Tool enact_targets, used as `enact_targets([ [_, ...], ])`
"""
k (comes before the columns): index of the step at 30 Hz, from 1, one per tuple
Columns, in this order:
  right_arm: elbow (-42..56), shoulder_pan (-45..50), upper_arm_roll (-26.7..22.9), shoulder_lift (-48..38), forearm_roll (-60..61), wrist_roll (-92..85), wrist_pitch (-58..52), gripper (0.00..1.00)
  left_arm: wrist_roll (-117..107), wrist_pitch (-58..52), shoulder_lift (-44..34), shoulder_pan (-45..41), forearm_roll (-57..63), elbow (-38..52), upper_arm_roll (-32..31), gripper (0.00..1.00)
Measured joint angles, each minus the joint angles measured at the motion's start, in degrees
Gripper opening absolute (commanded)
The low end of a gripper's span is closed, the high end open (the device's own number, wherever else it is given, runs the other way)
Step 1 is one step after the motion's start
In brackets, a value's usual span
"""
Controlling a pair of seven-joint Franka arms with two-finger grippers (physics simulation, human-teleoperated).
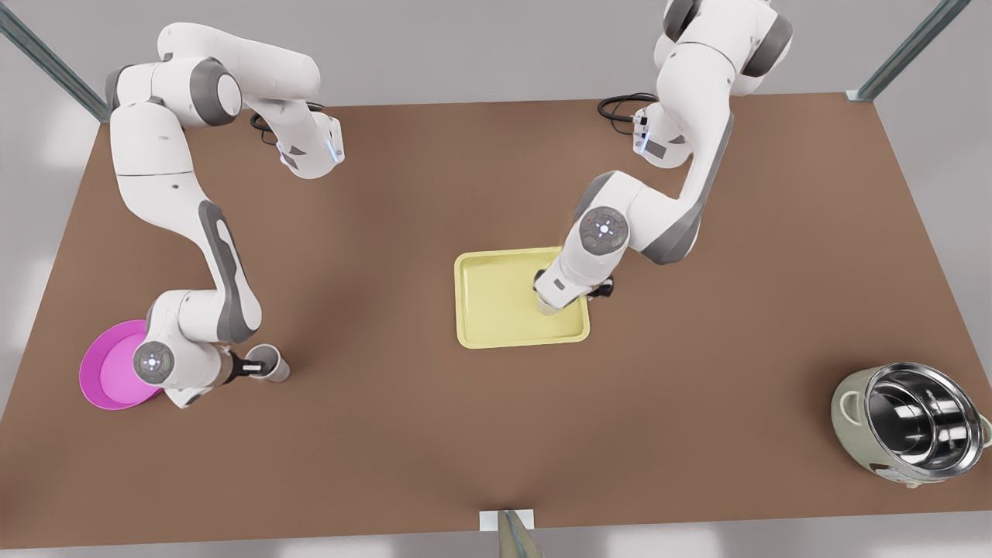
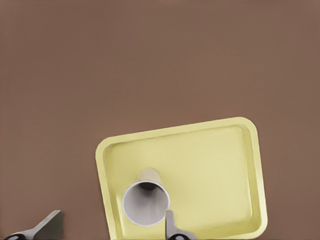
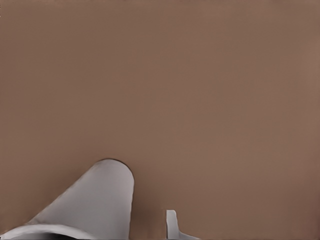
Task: Use the left arm to pick up the white IKEA cup from the tray and place it on the middle-left position; use the right arm to pick up the white IKEA cup from the tray and place it on the middle-right position
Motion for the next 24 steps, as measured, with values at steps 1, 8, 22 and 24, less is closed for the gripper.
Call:
enact_targets([
  [1, 0.24, 0.00, 0.00, -0.08, -0.08, -0.70, -0.10, 1.00, -0.48, 1.13, 1.35, 0.65, 0.21, -0.24, 0.04, 1.00],
  [8, 4.21, 0.06, 0.05, -1.26, 1.97, -6.40, -3.46, 1.00, -3.13, 11.18, -0.83, 1.65, -0.50, -16.70, -0.17, 1.00],
  [22, 14.85, 2.53, 0.98, -21.27, -0.72, -8.05, -26.42, 1.00, -7.56, 28.95, -2.62, -0.51, -1.42, -30.21, -0.37, 1.00],
  [24, 15.97, 1.64, 1.15, -21.30, -0.71, -7.46, -27.81, 1.00, -7.99, 30.31, -2.15, -0.52, -1.37, -30.56, -0.37, 1.00],
])
